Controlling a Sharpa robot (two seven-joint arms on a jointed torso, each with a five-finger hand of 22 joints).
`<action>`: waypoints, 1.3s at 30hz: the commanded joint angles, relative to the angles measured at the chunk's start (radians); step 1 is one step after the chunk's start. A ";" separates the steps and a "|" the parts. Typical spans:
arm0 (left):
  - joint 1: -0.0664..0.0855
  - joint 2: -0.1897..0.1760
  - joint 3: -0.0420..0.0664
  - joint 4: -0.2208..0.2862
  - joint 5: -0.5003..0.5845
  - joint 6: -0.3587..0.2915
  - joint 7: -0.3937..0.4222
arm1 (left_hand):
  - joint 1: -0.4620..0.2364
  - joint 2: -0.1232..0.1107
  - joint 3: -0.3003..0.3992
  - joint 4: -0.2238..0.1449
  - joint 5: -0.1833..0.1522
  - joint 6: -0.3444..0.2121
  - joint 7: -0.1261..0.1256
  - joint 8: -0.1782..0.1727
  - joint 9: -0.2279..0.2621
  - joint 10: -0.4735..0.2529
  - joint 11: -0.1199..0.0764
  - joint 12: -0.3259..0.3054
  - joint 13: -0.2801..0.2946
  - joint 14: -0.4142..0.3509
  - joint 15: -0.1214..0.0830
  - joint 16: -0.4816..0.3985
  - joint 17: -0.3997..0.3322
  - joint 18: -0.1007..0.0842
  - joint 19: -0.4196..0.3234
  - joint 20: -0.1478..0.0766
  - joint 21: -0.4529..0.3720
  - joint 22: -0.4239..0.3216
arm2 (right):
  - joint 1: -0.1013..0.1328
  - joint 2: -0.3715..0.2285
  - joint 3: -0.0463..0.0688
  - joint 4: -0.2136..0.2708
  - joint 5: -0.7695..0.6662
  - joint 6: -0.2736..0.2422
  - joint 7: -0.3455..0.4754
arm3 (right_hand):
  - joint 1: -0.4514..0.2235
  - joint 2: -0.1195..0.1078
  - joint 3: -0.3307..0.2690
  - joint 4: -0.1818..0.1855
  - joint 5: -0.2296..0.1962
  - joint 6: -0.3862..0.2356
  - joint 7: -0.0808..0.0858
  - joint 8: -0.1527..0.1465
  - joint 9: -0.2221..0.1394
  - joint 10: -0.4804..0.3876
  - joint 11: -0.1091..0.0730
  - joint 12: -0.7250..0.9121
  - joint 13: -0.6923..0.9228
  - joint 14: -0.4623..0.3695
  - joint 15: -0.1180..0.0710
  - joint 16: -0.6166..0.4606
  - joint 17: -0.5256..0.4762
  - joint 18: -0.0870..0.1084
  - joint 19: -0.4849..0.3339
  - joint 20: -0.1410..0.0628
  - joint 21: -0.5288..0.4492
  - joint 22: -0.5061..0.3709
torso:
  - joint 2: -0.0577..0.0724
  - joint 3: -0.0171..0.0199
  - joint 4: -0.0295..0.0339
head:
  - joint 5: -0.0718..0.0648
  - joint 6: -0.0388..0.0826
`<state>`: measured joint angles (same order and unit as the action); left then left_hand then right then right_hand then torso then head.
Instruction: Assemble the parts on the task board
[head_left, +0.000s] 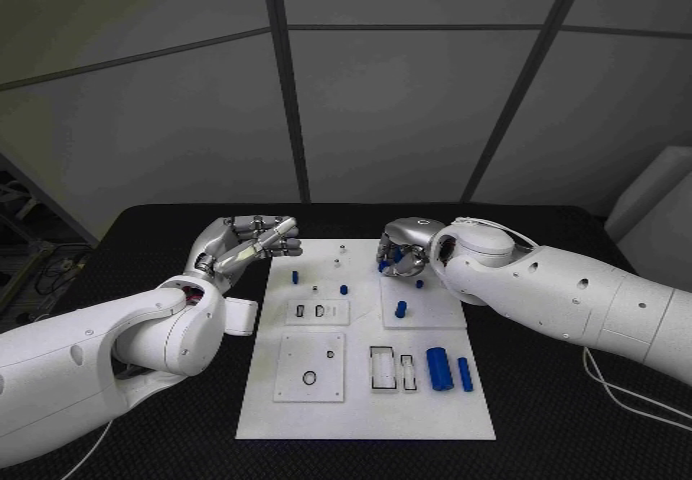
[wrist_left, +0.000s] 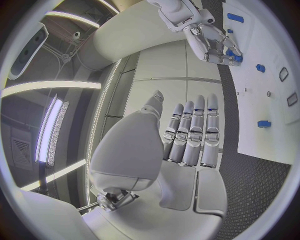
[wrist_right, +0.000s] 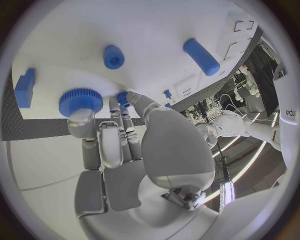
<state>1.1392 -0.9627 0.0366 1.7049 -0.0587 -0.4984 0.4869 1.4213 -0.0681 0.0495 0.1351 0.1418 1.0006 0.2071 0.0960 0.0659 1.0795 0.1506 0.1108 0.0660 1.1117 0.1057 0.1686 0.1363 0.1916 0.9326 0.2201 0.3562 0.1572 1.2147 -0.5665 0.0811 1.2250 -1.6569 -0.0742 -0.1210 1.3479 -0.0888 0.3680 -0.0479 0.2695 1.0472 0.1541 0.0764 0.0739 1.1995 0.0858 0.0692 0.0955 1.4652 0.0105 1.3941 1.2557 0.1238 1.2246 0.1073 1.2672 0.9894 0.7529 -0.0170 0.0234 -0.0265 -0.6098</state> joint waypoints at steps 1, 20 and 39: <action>0.002 -0.001 0.001 0.003 -0.009 0.012 0.003 | -0.006 0.005 -0.002 -0.005 -0.004 0.002 0.003 -0.006 -0.002 0.002 0.007 -0.005 -0.001 0.001 0.007 -0.007 0.001 -0.010 0.005 0.000 0.004 0.000 | 0.001 0.001 0.000 0.000 -0.004 -0.006 0.003 | 0.022 0.004 0.021 -0.005 -0.024 0.018 -0.002 0.007 0.003 0.017 -0.002 0.007 0.003 0.056 -0.004 0.008 0.005 -0.013 0.011 -0.003 0.011 0.014 | 0.000 0.0004 0.0000 | 0.000 0.001; 0.002 -0.005 0.001 -0.003 -0.008 0.012 0.002 | -0.008 0.008 -0.003 -0.007 -0.006 0.001 0.004 -0.010 -0.002 0.001 0.008 -0.009 -0.001 -0.001 0.008 -0.013 0.002 -0.010 0.004 0.001 0.003 -0.001 | 0.001 0.002 0.000 0.038 0.015 -0.261 -0.006 | 0.036 0.010 0.058 -0.016 -0.039 0.059 -0.007 0.019 0.009 0.053 -0.012 0.008 0.011 0.058 -0.013 0.025 0.025 -0.022 0.032 -0.006 0.048 0.067 | 0.002 -0.0003 0.0005 | 0.001 0.013; 0.002 0.003 0.001 -0.010 -0.007 0.015 0.000 | -0.008 0.009 -0.003 -0.007 -0.006 0.001 0.004 -0.010 -0.002 0.001 0.008 -0.010 -0.001 -0.001 0.008 -0.013 0.003 -0.010 0.003 0.001 0.002 -0.001 | 0.005 0.149 0.001 -0.106 0.021 -0.290 -0.014 | 0.024 0.002 0.060 -0.009 -0.048 0.055 -0.004 0.012 0.007 0.050 -0.009 0.001 0.010 0.057 -0.011 0.028 0.027 -0.022 0.030 -0.004 0.052 0.071 | 0.004 -0.0014 0.0012 | 0.005 0.016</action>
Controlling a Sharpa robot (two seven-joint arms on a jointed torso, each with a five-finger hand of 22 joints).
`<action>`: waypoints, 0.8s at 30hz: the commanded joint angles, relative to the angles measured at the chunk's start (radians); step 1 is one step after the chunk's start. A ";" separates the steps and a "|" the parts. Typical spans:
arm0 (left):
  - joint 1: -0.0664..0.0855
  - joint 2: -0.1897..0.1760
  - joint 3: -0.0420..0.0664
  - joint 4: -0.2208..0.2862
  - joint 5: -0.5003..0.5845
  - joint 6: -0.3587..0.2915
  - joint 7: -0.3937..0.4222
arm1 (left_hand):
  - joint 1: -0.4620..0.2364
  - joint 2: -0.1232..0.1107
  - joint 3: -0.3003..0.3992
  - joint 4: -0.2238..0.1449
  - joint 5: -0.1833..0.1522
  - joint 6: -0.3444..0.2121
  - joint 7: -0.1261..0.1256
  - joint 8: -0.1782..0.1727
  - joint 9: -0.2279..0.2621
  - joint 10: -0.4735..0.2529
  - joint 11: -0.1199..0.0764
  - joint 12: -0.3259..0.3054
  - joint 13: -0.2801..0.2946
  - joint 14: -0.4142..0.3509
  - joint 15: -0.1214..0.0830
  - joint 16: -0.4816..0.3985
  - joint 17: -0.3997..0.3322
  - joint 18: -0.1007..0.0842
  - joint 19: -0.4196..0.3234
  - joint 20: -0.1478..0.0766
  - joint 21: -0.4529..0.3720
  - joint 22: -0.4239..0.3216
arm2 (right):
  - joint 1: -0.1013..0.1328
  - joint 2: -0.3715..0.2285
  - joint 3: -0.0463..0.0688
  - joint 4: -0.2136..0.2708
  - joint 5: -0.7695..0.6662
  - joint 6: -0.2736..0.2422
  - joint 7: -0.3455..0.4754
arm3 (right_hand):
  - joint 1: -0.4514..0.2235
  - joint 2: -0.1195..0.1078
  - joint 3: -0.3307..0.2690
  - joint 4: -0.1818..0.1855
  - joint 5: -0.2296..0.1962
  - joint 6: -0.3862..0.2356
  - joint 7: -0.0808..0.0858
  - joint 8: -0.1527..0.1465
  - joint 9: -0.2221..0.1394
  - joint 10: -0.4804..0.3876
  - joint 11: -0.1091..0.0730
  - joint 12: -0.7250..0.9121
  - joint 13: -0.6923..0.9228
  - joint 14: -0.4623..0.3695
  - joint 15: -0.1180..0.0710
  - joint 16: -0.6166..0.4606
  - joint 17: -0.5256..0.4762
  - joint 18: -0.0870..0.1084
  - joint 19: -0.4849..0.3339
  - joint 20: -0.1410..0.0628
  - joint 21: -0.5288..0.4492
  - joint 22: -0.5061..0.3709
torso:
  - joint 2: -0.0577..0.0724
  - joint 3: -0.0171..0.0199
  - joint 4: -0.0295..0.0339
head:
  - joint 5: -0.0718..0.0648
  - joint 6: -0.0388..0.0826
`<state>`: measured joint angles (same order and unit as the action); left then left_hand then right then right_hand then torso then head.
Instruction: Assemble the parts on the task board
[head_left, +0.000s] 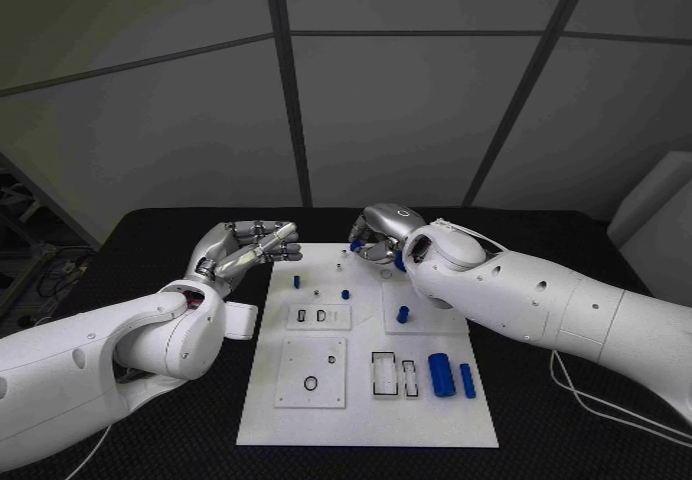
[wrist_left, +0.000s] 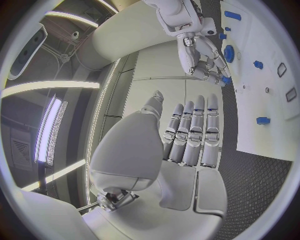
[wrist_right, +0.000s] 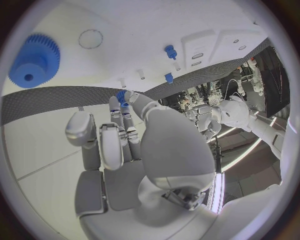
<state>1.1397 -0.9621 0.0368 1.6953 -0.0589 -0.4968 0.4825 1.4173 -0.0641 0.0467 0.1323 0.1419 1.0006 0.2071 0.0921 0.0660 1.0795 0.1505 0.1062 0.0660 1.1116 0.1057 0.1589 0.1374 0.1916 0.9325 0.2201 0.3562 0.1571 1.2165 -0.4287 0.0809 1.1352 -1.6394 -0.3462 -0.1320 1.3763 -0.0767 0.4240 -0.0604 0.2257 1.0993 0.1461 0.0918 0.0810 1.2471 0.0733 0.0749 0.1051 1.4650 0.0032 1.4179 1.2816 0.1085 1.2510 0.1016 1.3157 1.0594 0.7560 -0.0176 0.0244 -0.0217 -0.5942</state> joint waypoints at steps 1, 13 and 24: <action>0.002 0.003 0.001 -0.001 -0.007 0.013 0.004 | -0.004 0.005 0.000 -0.004 -0.006 0.001 0.004 -0.006 -0.002 0.000 0.008 -0.005 -0.001 -0.001 0.008 -0.004 0.002 -0.010 0.003 0.001 0.002 -0.001 | 0.003 0.018 0.001 -0.024 0.004 -0.013 -0.006 | -0.005 -0.010 0.004 0.003 -0.004 0.002 0.004 -0.004 0.000 0.002 0.004 -0.005 0.000 0.058 -0.003 0.005 0.001 -0.007 0.003 0.001 0.004 0.001 | 0.001 -0.0008 0.0003 | 0.000 0.001; 0.004 0.006 0.001 0.000 -0.007 0.015 0.003 | -0.004 0.005 0.000 -0.004 -0.006 0.001 0.004 -0.006 -0.002 0.000 0.008 -0.005 -0.001 -0.001 0.008 -0.004 0.002 -0.010 0.003 0.001 0.002 -0.001 | 0.004 0.072 0.000 -0.079 0.002 0.035 -0.036 | -0.009 -0.011 0.007 0.006 -0.006 -0.001 0.005 -0.007 -0.002 -0.003 0.005 -0.009 0.000 0.057 -0.002 0.005 0.000 -0.006 0.001 0.002 0.004 0.000 | 0.001 -0.0009 -0.0007 | 0.000 -0.002; 0.006 0.007 0.001 -0.001 -0.007 0.016 0.002 | -0.005 0.005 -0.001 -0.005 -0.007 0.001 0.004 -0.008 -0.001 0.000 0.008 -0.006 -0.001 -0.002 0.009 -0.006 0.002 -0.010 0.003 0.001 0.001 -0.002 | 0.004 0.095 0.000 -0.109 -0.001 0.055 -0.039 | -0.012 -0.012 0.008 0.008 -0.006 -0.003 0.006 -0.009 -0.002 -0.005 0.007 -0.010 -0.001 0.057 -0.001 0.006 0.001 -0.006 0.000 0.003 0.004 -0.001 | 0.000 -0.0004 -0.0009 | 0.002 -0.004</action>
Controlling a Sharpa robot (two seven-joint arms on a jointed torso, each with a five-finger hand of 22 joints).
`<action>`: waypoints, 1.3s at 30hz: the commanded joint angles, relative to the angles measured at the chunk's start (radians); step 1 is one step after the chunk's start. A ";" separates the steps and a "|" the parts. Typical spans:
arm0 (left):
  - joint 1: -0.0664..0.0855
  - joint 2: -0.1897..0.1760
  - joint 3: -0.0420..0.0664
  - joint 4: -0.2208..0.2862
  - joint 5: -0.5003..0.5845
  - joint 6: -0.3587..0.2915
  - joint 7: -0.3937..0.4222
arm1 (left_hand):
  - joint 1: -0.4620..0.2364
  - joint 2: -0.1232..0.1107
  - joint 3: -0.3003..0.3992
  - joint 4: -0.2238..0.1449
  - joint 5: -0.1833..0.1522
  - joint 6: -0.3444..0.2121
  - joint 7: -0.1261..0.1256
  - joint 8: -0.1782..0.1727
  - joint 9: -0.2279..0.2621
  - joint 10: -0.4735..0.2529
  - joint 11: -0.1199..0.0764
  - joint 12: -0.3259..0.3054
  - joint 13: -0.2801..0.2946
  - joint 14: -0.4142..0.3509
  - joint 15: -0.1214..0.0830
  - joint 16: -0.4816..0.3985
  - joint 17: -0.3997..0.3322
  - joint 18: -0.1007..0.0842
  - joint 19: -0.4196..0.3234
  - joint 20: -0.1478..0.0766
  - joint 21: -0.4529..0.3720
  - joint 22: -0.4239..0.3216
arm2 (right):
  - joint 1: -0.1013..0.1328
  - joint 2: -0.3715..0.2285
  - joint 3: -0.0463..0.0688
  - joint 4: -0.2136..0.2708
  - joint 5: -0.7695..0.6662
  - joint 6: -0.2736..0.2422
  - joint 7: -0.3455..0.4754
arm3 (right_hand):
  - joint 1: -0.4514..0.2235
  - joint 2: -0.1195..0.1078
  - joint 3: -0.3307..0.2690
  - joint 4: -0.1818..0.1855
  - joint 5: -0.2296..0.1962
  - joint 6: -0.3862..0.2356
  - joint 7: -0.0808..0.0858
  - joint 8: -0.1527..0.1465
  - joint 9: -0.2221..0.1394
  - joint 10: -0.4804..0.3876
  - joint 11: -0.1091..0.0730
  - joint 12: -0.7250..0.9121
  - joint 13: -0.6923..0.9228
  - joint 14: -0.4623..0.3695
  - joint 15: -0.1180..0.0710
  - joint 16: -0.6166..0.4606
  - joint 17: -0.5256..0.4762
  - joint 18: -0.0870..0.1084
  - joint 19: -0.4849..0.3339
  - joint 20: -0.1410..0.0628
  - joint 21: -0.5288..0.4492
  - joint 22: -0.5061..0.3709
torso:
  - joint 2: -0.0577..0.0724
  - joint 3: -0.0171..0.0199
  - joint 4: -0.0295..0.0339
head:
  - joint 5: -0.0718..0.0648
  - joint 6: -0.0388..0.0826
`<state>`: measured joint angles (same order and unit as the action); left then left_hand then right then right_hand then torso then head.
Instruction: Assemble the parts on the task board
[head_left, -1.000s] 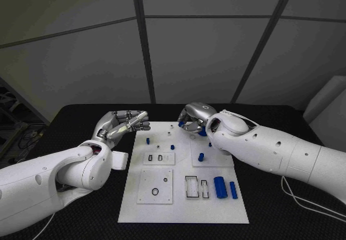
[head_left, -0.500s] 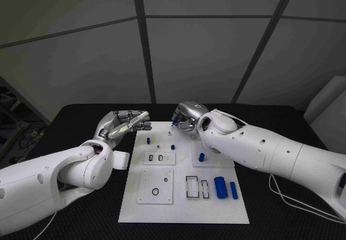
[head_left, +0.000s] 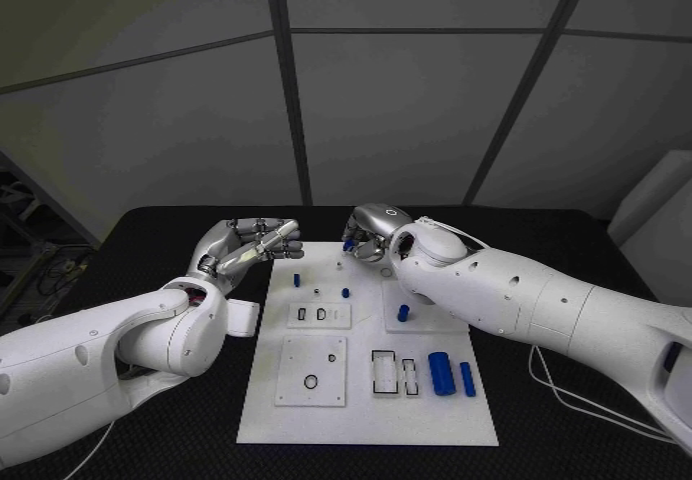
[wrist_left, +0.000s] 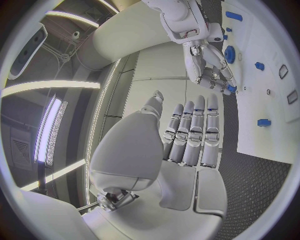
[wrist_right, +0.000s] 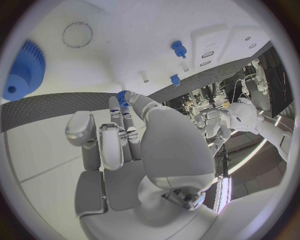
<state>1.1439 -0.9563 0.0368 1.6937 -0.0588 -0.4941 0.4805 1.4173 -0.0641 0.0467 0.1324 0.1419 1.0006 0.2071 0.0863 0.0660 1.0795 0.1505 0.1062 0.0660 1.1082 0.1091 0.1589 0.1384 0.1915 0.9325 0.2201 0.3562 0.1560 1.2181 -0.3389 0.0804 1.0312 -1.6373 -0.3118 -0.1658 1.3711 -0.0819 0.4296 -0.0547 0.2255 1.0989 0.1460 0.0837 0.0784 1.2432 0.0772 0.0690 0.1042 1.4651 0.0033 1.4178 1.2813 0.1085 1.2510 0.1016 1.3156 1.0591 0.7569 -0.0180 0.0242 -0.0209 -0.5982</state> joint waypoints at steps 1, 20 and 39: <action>0.002 0.002 0.001 0.001 -0.007 0.014 0.004 | -0.005 0.005 -0.001 -0.005 -0.007 0.001 0.004 -0.002 -0.001 0.000 0.008 -0.007 -0.001 0.002 0.005 -0.006 0.001 -0.010 0.003 0.001 0.001 -0.001 | 0.003 0.008 0.000 -0.008 -0.003 0.024 -0.005 | -0.006 -0.007 0.002 0.002 -0.006 -0.003 0.006 -0.001 0.000 -0.001 0.003 -0.004 0.000 0.057 -0.001 0.006 0.002 -0.006 0.000 0.003 0.004 0.000 | 0.000 0.0000 -0.0006 | 0.002 0.000; 0.006 0.006 0.001 0.002 -0.007 0.013 0.004 | -0.005 0.005 -0.001 -0.006 -0.007 0.001 0.004 -0.003 -0.001 0.000 0.009 -0.008 -0.001 0.001 0.005 -0.008 0.001 -0.010 0.002 0.001 0.001 -0.001 | 0.003 0.038 -0.001 -0.053 -0.003 0.061 -0.007 | -0.016 -0.015 0.009 0.008 -0.017 -0.019 0.013 -0.014 -0.004 -0.028 0.011 -0.008 -0.006 0.056 0.007 0.008 -0.001 -0.005 -0.010 0.007 0.003 -0.005 | 0.000 0.0004 -0.0007 | 0.006 -0.002; 0.009 0.007 0.001 0.000 -0.007 0.013 0.002 | -0.005 0.006 -0.001 -0.007 -0.007 0.001 0.005 -0.004 -0.001 0.000 0.009 -0.009 -0.001 0.002 0.005 -0.008 0.002 -0.010 0.002 0.001 0.001 -0.001 | 0.003 0.053 -0.001 -0.073 -0.003 0.073 0.006 | -0.040 -0.053 0.006 0.023 -0.052 -0.101 0.032 -0.022 -0.012 -0.134 0.039 -0.008 -0.028 0.051 0.031 0.011 -0.007 0.004 -0.046 0.030 -0.017 -0.045 | 0.000 0.0007 -0.0028 | 0.011 -0.003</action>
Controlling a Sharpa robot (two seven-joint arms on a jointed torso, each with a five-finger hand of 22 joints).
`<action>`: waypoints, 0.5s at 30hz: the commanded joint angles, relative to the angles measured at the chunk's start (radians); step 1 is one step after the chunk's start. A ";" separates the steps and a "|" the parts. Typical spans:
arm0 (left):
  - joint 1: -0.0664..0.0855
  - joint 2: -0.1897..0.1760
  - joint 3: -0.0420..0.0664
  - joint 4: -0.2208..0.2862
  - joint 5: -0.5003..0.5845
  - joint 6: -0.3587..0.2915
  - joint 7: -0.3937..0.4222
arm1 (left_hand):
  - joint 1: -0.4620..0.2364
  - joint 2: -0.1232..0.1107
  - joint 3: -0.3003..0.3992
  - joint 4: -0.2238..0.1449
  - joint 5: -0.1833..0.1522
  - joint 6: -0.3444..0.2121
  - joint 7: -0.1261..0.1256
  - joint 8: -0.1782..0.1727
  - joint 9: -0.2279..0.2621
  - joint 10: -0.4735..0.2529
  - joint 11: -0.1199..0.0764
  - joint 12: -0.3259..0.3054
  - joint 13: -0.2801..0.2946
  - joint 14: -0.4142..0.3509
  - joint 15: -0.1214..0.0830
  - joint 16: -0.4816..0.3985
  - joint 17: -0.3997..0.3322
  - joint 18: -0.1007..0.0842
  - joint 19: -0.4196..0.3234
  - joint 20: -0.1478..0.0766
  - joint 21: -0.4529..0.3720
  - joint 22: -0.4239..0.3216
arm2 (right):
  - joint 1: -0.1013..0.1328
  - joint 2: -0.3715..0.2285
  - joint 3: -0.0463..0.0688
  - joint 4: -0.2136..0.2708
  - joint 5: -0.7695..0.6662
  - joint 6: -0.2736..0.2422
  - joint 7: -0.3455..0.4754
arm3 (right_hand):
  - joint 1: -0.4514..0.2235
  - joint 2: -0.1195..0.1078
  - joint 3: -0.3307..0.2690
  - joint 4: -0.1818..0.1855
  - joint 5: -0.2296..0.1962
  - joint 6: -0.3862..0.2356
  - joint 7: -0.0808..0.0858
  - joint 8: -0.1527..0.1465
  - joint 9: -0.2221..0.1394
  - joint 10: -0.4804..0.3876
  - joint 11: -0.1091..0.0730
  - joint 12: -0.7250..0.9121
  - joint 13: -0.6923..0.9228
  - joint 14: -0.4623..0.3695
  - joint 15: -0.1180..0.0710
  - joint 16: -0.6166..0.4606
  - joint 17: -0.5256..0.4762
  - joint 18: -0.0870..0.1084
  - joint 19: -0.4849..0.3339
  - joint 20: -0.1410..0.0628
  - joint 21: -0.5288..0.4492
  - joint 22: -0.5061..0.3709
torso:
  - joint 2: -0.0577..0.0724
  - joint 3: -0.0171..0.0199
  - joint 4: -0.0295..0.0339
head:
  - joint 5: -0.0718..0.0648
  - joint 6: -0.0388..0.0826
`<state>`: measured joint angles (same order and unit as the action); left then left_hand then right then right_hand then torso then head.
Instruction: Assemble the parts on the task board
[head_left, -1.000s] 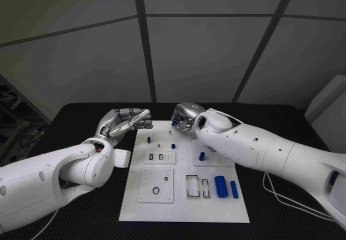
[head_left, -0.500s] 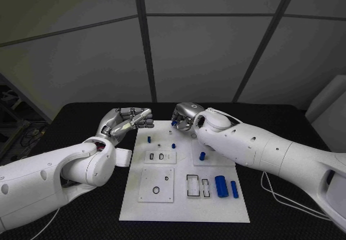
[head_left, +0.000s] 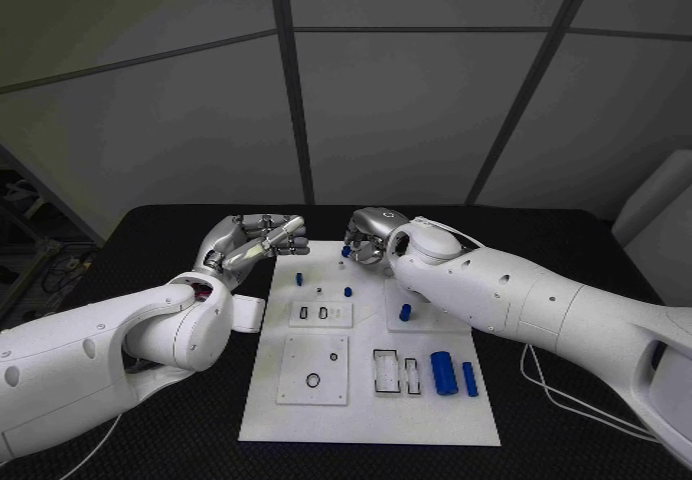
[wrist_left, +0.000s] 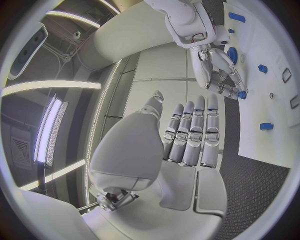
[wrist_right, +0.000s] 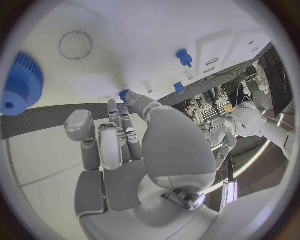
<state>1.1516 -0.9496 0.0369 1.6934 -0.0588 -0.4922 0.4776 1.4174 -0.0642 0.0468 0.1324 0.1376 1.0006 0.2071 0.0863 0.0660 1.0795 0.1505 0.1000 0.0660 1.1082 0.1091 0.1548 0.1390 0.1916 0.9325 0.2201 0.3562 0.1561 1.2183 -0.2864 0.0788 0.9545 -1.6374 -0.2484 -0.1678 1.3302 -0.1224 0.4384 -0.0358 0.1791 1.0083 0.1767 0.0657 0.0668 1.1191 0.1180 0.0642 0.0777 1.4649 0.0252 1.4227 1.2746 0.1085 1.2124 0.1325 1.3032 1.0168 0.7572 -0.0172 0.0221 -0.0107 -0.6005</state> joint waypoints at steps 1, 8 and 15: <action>0.002 0.001 0.001 0.000 -0.007 0.011 0.004 | -0.005 0.006 -0.001 -0.007 -0.003 0.001 0.005 -0.004 -0.001 0.000 0.009 -0.003 -0.001 0.002 0.005 -0.004 0.001 -0.010 0.002 0.001 0.001 -0.002 | 0.003 -0.001 0.000 0.006 -0.003 0.007 0.008 | 0.001 -0.013 -0.004 0.005 -0.006 -0.012 0.001 -0.004 -0.001 -0.012 -0.002 -0.003 -0.002 0.051 0.009 0.006 0.000 0.004 -0.008 0.000 -0.005 -0.003 | 0.000 0.0000 -0.0005 | 0.000 0.000; 0.002 -0.001 0.001 -0.003 -0.007 0.012 0.005 | -0.005 0.006 -0.001 -0.007 -0.003 0.001 0.005 -0.004 -0.001 0.000 0.009 -0.003 -0.001 0.002 0.005 -0.004 0.001 -0.010 0.002 0.001 0.001 -0.002 | 0.003 -0.043 0.000 0.062 -0.003 -0.046 0.007 | 0.000 -0.015 -0.007 0.006 -0.007 -0.016 0.001 -0.004 -0.001 -0.016 -0.001 -0.003 -0.002 0.051 0.010 0.005 -0.003 0.006 -0.014 0.001 -0.009 -0.012 | -0.001 0.0011 -0.0021 | 0.001 0.003; 0.003 -0.006 0.001 -0.011 -0.007 0.017 0.004 | -0.005 0.006 -0.002 -0.007 -0.003 0.001 0.005 -0.005 -0.001 -0.001 0.009 -0.003 -0.001 0.002 0.005 -0.005 0.002 -0.010 0.003 0.001 0.001 -0.002 | 0.005 -0.169 0.001 0.194 0.050 -0.117 0.007 | -0.004 -0.019 -0.016 0.012 0.001 -0.003 0.001 0.003 0.004 0.012 -0.006 0.011 0.005 0.047 0.007 0.000 -0.015 0.007 -0.017 0.003 -0.011 -0.015 | -0.004 0.0035 -0.0104 | 0.003 0.009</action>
<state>1.1522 -0.9551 0.0369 1.6829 -0.0588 -0.4904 0.4768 1.4174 -0.0642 0.0440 0.1295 0.1377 1.0006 0.2071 0.0863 0.0660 1.0795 0.1505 0.1000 0.0660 1.1082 0.1091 0.1548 0.1388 0.1915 0.9325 0.2201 0.3562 0.1559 1.2190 -0.4507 0.0790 1.1362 -1.6240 -0.3009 -0.1655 1.3284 -0.1347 0.4262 -0.0237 0.1770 1.0014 0.1770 0.0658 0.0698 1.1241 0.1111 0.0723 0.0811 1.4685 0.0288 1.4227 1.2611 0.1087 1.2043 0.1337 1.2984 1.0025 0.7553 -0.0150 0.0161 -0.0084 -0.5925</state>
